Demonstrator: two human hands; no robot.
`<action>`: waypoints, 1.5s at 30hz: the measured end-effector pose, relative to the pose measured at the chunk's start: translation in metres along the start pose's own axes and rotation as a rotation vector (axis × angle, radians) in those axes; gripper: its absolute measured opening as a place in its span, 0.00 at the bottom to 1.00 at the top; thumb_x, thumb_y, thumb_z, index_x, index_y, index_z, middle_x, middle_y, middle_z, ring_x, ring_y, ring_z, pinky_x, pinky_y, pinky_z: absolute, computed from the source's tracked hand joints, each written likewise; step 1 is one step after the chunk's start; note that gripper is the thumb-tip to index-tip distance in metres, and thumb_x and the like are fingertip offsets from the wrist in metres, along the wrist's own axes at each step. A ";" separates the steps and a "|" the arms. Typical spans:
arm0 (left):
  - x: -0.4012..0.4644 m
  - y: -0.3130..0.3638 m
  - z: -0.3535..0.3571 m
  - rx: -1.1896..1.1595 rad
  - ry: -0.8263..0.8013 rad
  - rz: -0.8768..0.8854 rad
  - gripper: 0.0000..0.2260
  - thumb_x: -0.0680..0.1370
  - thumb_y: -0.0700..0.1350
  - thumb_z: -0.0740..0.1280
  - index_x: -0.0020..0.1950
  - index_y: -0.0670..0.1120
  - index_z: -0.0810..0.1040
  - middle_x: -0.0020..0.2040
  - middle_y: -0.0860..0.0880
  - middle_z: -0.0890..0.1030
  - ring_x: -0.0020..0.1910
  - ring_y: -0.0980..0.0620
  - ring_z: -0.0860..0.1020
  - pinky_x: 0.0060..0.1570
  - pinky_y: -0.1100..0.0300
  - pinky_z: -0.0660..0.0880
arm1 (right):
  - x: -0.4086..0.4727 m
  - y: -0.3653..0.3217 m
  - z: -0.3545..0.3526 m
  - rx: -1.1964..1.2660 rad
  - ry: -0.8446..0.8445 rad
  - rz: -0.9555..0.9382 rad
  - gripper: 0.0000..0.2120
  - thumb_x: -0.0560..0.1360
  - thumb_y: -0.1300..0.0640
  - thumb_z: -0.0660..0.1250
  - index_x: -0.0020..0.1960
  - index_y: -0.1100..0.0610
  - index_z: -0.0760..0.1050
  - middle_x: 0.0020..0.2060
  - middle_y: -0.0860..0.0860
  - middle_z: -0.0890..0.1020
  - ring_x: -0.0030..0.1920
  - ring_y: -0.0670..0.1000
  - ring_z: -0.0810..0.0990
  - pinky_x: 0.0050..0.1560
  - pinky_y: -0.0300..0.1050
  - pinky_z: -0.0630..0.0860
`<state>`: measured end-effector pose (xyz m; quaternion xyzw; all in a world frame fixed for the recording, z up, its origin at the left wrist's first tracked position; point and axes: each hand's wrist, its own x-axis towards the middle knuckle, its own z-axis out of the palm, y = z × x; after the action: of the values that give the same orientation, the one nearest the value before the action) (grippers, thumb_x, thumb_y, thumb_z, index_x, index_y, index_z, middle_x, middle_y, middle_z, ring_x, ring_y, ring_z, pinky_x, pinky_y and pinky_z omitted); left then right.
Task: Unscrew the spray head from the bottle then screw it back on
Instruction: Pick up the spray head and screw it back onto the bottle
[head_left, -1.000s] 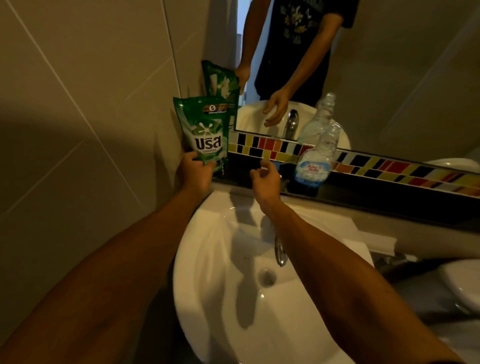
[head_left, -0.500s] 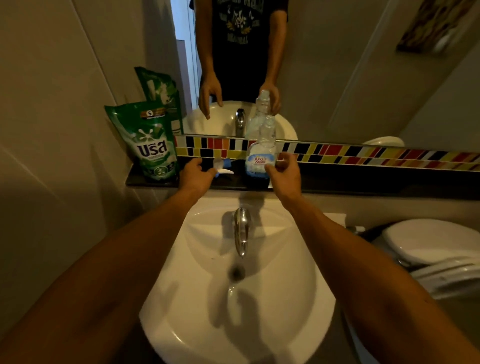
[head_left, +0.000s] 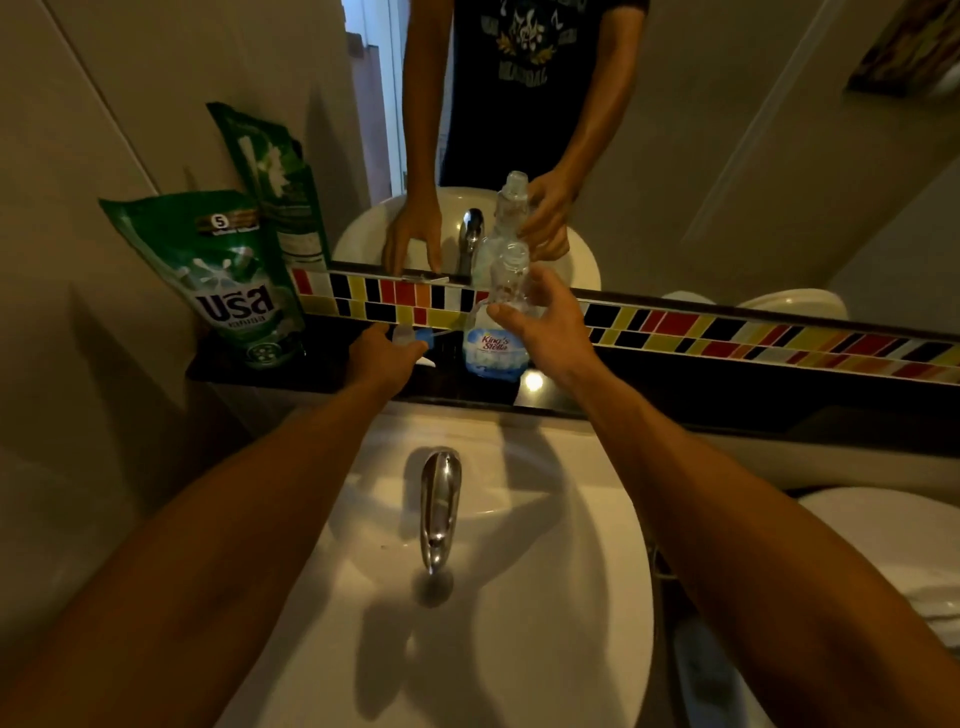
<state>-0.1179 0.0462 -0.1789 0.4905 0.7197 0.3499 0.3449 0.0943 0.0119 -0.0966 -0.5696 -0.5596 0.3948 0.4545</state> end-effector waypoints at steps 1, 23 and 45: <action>0.002 0.000 0.004 -0.006 0.002 -0.005 0.20 0.74 0.49 0.74 0.63 0.45 0.79 0.58 0.44 0.81 0.53 0.47 0.79 0.47 0.55 0.73 | 0.002 0.001 0.000 0.000 -0.016 -0.005 0.26 0.77 0.56 0.75 0.72 0.52 0.71 0.66 0.47 0.79 0.60 0.39 0.78 0.57 0.42 0.79; -0.019 0.021 -0.056 -0.178 0.092 -0.016 0.11 0.74 0.39 0.72 0.54 0.36 0.82 0.46 0.37 0.82 0.41 0.45 0.79 0.41 0.50 0.78 | -0.042 -0.035 -0.012 0.029 -0.003 -0.063 0.19 0.78 0.55 0.74 0.66 0.53 0.74 0.61 0.50 0.82 0.62 0.50 0.81 0.62 0.59 0.82; -0.061 0.102 -0.195 -0.738 -0.145 0.156 0.18 0.79 0.36 0.68 0.69 0.45 0.74 0.63 0.39 0.79 0.49 0.48 0.82 0.45 0.57 0.82 | -0.144 -0.039 -0.042 -0.215 0.127 0.129 0.25 0.77 0.53 0.75 0.72 0.48 0.72 0.67 0.53 0.79 0.65 0.57 0.79 0.65 0.63 0.78</action>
<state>-0.2174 -0.0155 0.0172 0.4100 0.4798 0.5750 0.5206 0.1148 -0.1364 -0.0563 -0.6736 -0.5309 0.3241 0.3992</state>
